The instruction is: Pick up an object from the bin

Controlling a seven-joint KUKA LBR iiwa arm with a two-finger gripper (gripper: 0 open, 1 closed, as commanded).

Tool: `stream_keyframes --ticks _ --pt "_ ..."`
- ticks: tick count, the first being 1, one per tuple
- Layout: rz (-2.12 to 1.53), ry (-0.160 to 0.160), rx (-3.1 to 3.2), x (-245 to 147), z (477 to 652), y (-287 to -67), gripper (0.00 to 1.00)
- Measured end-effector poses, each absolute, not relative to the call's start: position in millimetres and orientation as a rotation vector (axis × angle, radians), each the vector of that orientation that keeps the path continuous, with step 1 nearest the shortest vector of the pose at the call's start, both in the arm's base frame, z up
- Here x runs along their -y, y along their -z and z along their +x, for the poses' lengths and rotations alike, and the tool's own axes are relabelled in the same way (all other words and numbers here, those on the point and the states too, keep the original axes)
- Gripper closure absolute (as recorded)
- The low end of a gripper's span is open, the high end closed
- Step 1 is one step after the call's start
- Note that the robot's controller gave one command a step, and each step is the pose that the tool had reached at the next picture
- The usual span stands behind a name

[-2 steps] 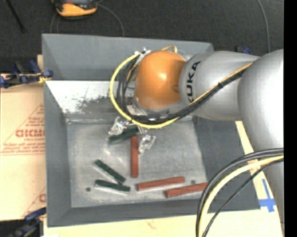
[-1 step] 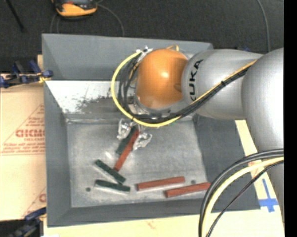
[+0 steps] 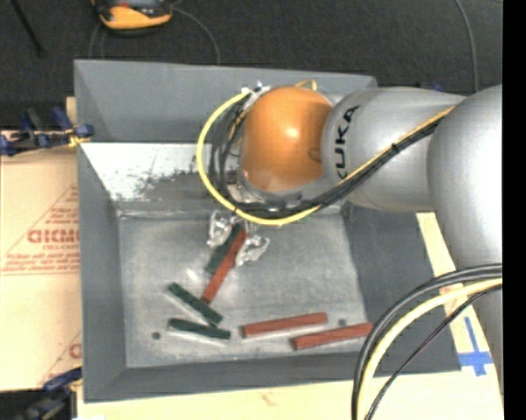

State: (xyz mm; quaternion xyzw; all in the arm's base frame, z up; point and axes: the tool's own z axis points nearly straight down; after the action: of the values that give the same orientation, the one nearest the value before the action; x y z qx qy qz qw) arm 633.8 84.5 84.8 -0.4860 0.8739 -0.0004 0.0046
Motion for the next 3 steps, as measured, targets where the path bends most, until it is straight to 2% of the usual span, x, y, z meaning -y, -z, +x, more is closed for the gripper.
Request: stream_keyframes --ticks 2,3 --pt "-1.522 -0.004 -2.745 -84.5 632.1 -92.9 1.0" --pt "-1.52 0.0 -2.746 -84.0 632.9 -106.4 1.0"
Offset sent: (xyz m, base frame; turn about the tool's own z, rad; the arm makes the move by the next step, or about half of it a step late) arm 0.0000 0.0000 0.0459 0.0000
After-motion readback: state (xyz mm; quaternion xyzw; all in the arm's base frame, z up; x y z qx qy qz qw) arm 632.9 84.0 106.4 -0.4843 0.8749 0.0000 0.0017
